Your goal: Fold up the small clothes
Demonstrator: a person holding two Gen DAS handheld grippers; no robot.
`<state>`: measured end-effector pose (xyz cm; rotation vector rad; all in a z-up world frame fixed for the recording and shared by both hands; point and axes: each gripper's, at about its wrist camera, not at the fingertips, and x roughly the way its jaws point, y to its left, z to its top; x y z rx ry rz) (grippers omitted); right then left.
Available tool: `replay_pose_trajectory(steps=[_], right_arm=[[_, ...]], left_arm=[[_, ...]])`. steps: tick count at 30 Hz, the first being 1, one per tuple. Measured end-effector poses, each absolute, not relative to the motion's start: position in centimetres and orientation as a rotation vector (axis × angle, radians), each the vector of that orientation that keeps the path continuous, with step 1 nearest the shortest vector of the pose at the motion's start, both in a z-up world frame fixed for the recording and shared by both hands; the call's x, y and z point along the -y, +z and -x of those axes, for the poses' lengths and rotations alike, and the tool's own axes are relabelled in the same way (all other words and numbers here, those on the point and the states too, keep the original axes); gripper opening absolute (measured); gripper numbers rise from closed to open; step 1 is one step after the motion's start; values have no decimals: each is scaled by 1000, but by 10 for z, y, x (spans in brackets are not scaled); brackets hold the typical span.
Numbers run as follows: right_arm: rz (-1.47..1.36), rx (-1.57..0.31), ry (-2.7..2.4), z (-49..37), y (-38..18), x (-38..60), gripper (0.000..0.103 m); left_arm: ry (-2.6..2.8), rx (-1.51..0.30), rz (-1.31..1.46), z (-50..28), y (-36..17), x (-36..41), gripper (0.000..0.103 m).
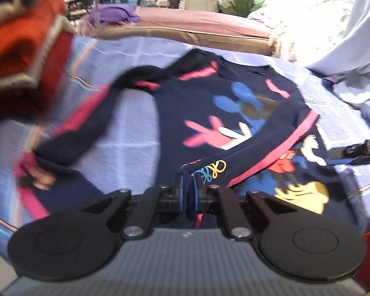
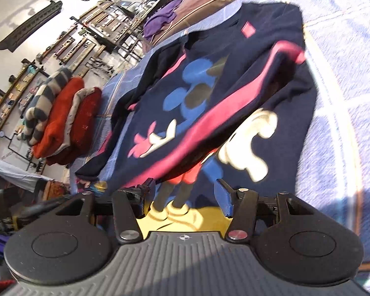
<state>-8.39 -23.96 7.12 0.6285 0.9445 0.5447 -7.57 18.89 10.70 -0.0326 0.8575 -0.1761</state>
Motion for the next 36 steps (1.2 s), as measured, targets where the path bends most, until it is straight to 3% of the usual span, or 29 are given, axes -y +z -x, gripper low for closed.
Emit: replay_pose_trajectory(steps=[3, 5, 7, 10, 13, 17, 19, 28, 29, 30, 31, 36], right_arm=[[-576, -902, 506, 71, 82, 245, 91], [-520, -855, 465, 59, 91, 248, 91], [-422, -809, 400, 46, 100, 248, 92], [-124, -755, 263, 27, 108, 235, 92], [188, -746, 179, 15, 97, 217, 88], [306, -810, 230, 5, 70, 208, 72], [324, -826, 260, 2, 58, 207, 55], [281, -740, 337, -13, 45, 216, 53], [267, -736, 338, -13, 45, 216, 47], [246, -736, 329, -12, 45, 217, 22], [224, -738, 298, -11, 46, 219, 12], [132, -702, 190, 4, 56, 237, 6]], left_arm=[[-131, -912, 41, 68, 97, -203, 14], [-99, -972, 30, 65, 84, -209, 30], [-77, -977, 28, 68, 79, -209, 57], [-72, -944, 55, 75, 83, -208, 71], [-59, -926, 54, 79, 89, -208, 79], [-54, -912, 69, 82, 92, -213, 81], [-65, -912, 76, 80, 92, -210, 81], [-177, -931, 69, 74, 90, -168, 86], [-191, -934, 64, 74, 90, -162, 86], [-203, -937, 61, 75, 90, -158, 86], [-210, -940, 57, 75, 89, -154, 87], [-233, -954, 40, 73, 87, -144, 88]])
